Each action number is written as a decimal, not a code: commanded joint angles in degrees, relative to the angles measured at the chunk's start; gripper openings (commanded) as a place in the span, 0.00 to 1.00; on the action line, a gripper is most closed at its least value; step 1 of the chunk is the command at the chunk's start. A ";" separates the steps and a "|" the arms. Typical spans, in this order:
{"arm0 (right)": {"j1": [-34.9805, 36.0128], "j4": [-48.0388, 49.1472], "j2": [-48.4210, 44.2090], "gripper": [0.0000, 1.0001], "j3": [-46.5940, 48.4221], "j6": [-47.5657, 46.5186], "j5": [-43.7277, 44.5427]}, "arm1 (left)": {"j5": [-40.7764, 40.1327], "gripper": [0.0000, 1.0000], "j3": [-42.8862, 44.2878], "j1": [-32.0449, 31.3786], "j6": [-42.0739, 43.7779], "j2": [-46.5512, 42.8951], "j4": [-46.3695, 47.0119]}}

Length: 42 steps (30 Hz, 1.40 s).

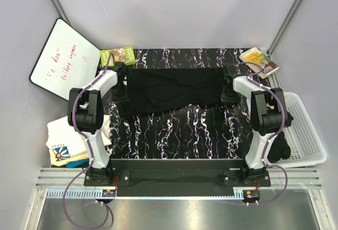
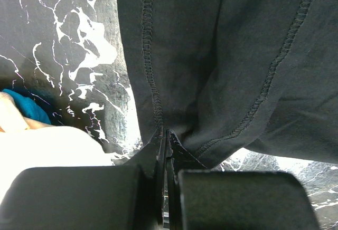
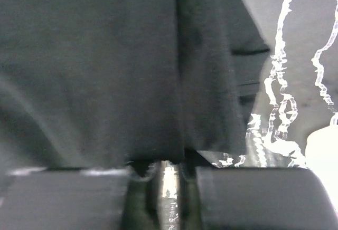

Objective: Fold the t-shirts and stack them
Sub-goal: Grap the side of the flattened tshirt closest away from the robot with both arms

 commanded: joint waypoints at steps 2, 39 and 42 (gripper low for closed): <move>1.13 6.46 -3.49 0.00 -2.93 -0.15 -3.71 | -1.18 0.00 -0.03 -0.25 1.31 0.20 0.85; 1.75 -4.62 -33.37 0.00 -0.65 1.61 -4.06 | 8.13 0.51 -4.86 -6.57 1.22 -5.60 5.51; 1.75 -4.71 -33.37 0.00 -0.82 1.61 -3.89 | 6.11 0.44 -6.01 -6.84 0.70 -4.37 5.34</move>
